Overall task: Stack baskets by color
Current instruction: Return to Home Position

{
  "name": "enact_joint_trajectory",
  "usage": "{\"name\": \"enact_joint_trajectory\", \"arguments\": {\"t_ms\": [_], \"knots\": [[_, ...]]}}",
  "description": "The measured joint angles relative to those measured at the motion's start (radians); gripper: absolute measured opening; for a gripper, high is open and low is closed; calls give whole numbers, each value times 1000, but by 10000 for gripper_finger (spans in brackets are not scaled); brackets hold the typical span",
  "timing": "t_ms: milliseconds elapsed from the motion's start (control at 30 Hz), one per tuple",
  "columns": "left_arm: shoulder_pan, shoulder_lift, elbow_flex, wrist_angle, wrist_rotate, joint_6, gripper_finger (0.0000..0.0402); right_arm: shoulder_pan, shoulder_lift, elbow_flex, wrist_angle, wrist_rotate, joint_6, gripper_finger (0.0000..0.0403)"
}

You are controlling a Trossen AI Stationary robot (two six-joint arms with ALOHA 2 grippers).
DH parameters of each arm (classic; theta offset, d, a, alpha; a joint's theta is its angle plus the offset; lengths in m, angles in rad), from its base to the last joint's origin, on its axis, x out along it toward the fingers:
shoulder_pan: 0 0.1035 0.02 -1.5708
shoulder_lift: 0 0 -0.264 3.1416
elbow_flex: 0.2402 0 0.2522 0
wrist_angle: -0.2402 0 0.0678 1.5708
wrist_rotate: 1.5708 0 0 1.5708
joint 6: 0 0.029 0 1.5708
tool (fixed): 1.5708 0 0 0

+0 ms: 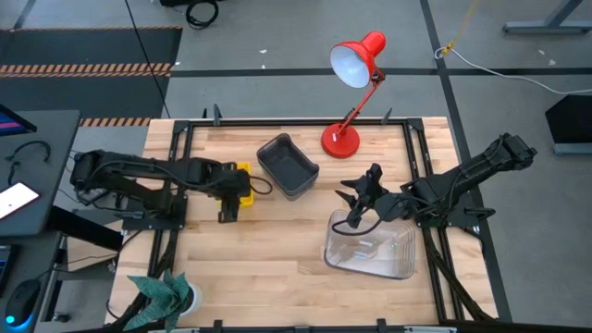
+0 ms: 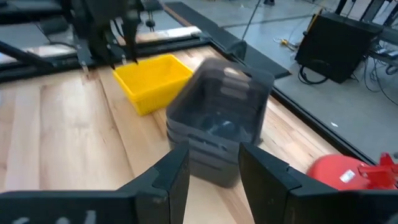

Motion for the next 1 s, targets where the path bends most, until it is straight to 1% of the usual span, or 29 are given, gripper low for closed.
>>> {"name": "enact_joint_trajectory", "arguments": {"t_ms": [133,233,367,433,600,800,900,1000], "knots": [[4,-48,0,76,0,38,151,0,0,0,-54,0,34,134],[3,-82,-18,145,2,42,131,0,-5,-22,-58,1,49,124],[3,-156,-151,318,51,34,111,-2,-33,-74,-56,-1,79,110],[3,-193,-214,389,56,22,103,-5,-53,-98,-57,0,95,103],[2,-287,-314,552,56,1,83,-5,-139,-167,-35,-16,95,86],[1,-374,-404,730,57,7,63,-6,-267,-257,-2,-27,75,71],[0,-399,-441,810,63,9,55,-7,-329,-310,52,-33,54,65],[-4,-423,-482,884,68,32,48,-17,-386,-357,110,-73,13,58]]}}
